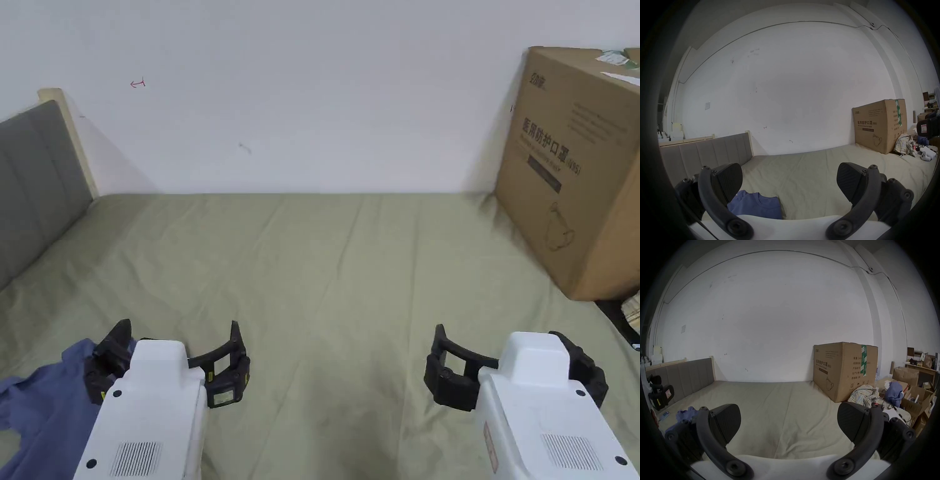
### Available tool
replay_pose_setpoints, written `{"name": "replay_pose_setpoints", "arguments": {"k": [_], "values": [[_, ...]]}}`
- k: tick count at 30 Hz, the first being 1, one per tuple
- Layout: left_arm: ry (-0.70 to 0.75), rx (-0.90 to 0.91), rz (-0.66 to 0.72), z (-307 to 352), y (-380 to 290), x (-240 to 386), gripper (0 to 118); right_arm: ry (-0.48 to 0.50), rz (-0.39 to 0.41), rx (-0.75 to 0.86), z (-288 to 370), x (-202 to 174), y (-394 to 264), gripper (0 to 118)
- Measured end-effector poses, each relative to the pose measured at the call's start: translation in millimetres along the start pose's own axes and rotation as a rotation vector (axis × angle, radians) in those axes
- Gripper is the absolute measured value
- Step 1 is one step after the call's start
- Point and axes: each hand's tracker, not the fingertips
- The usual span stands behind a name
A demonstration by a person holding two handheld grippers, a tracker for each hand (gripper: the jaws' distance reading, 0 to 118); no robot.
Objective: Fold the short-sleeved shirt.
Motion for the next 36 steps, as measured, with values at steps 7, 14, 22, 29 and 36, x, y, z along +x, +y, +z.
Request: {"name": "replay_pose_setpoints", "arguments": {"k": [7,14,22,29,36], "values": [[-0.015,-0.012,0.062,-0.8,0.6,-5.9,118,-0.006,0.011,0.006,0.4,-4.8,2.9,116],[-0.019,-0.009,0.062,-1.4,1.0,-7.3,118,-0.003,0.027,0.002,1.0,-7.3,3.5,116],[-0.021,-0.011,0.066,-2.9,2.0,-7.1,118,-0.001,0.031,-0.013,-0.5,-8.5,3.1,116],[-0.023,-0.005,0.074,-3.6,4.0,-8.4,118,-0.005,0.042,-0.015,-1.9,-9.0,3.4,116],[-0.023,-0.001,0.080,-4.1,5.1,-8.2,118,-0.003,0.053,-0.014,-1.7,-11.1,5.4,116]]}}
